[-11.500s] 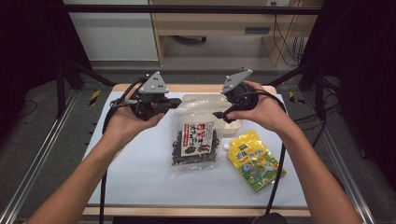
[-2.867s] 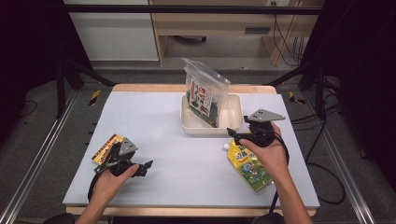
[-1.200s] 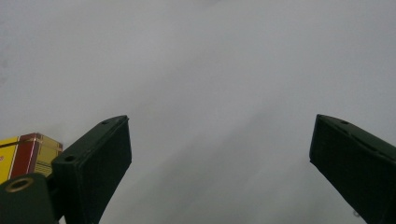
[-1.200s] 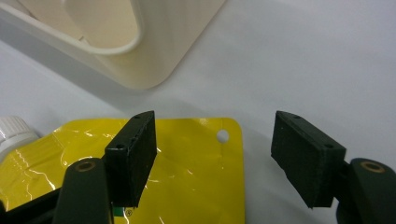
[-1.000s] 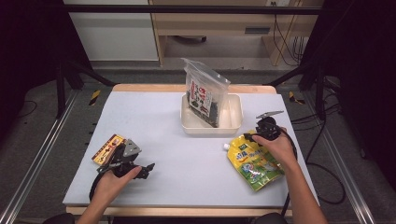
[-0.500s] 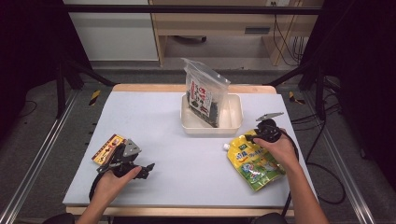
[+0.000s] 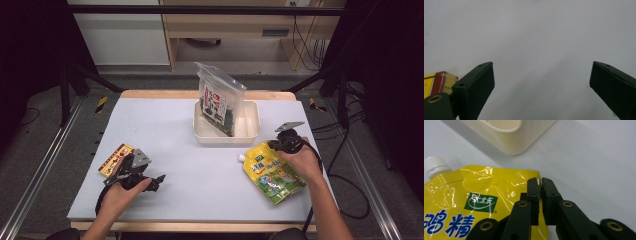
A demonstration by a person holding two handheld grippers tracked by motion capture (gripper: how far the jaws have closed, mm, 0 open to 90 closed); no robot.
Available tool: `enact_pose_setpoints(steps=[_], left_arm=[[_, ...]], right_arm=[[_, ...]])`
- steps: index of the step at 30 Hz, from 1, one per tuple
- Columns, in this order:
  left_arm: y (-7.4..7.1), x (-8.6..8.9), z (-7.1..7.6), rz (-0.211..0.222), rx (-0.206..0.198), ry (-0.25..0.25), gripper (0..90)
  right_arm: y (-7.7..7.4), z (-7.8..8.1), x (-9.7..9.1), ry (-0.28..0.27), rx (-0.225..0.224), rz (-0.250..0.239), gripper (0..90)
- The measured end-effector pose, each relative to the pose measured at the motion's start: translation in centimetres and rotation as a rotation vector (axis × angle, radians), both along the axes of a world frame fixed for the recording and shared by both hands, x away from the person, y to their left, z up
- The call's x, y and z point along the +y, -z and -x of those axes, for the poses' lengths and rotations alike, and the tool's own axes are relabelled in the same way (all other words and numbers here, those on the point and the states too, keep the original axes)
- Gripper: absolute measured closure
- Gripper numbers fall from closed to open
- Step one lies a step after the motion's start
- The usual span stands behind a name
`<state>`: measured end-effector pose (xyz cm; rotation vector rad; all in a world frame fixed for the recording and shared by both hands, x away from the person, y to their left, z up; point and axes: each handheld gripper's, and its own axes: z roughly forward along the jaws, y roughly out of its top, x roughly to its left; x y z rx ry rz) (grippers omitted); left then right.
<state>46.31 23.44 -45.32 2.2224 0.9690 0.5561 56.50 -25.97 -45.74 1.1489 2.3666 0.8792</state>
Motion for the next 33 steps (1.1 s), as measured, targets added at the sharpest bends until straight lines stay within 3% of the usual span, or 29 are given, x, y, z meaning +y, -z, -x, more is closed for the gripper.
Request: enact_pose_setpoints(steps=[7,18,22,25,28,33], left_arm=[[0.0,0.0,0.0,0.003,0.001,0.000,5.7],[-0.1,-0.1,0.1,0.003,0.003,0.006,5.8],[0.0,-0.1,0.0,0.000,0.006,0.009,6.1],[0.0,-0.2,0.1,0.006,0.002,0.005,6.1],[0.0,-0.1,0.1,-0.001,0.004,0.009,6.0],[0.1,-0.2,0.0,-0.003,0.007,0.008,6.1]], right_arm=[[-0.7,0.5,0.0,-0.016,-0.011,-0.017,90.0],[-3.7,2.3,1.0,-0.033,-0.103,-0.044,90.0],[-4.4,2.8,1.5,-0.051,-0.106,-0.047,90.0],[-4.0,2.5,1.5,-0.065,-0.088,-0.023,90.0],[-3.2,2.2,1.0,-0.033,-0.063,-0.034,90.0],[-2.4,2.9,0.7,-0.023,-0.074,-0.018,90.0]])
